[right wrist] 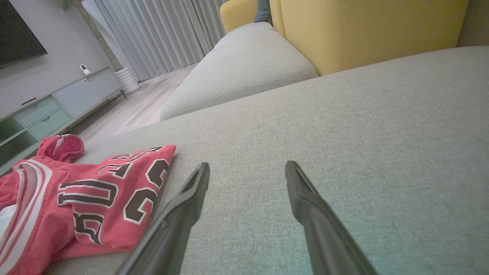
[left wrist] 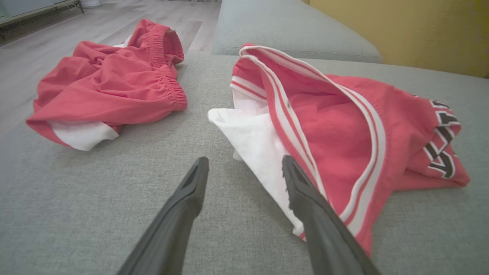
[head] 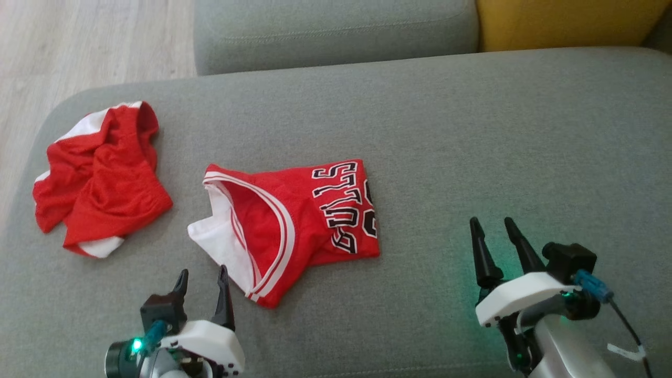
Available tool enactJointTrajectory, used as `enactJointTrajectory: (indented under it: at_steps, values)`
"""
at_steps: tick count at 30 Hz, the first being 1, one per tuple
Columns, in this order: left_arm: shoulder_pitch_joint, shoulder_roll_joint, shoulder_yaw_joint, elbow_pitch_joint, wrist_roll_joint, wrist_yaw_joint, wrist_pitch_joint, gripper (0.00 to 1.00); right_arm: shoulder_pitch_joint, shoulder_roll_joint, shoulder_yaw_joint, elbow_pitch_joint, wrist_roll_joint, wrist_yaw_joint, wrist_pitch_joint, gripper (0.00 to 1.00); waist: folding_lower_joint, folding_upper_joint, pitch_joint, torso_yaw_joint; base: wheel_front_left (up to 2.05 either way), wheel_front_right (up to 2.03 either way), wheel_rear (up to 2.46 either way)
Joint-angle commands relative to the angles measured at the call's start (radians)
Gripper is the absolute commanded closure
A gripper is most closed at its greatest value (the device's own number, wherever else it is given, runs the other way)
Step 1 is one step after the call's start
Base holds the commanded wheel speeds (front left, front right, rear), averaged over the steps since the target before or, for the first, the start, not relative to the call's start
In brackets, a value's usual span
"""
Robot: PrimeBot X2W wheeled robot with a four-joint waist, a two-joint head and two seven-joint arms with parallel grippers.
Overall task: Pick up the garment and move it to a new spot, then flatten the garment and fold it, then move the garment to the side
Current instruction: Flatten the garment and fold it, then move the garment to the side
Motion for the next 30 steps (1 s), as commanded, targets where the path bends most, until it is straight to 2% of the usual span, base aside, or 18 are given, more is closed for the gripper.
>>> enactJointTrajectory:
  at_steps: [1,9,15,23,30]
  values:
    - [-0.031,0.008,0.036,-0.038,0.009,-0.006,-0.012,0.00,-0.023,0.010,0.031,-0.035,0.011,0.007,-0.012,0.00,0.0000,0.0000,-0.007,-0.006,0.00,0.00,0.00]
    - [-0.034,0.008,0.023,-0.038,0.008,-0.014,-0.012,0.00,-0.029,0.010,0.066,-0.041,0.037,0.007,-0.012,0.00,0.0000,0.0000,0.002,0.013,0.00,0.00,0.00]
    - [-0.045,0.008,-0.014,-0.042,-0.004,-0.016,-0.012,0.00,-0.053,0.011,0.160,-0.003,0.079,0.007,-0.012,0.00,0.0000,0.0000,0.023,0.049,0.00,0.00,0.00]
    - [-0.084,0.008,-0.076,-0.039,-0.016,-0.021,-0.012,0.00,-0.144,0.011,0.236,0.105,0.147,0.007,-0.012,0.00,0.0000,0.0000,0.064,0.154,0.00,0.00,0.00]
    - [-0.101,0.008,-0.086,-0.038,-0.020,-0.017,-0.012,0.00,-0.254,0.011,0.269,0.238,0.141,0.007,0.000,0.00,0.0000,0.0000,0.093,0.213,0.00,0.00,0.00]
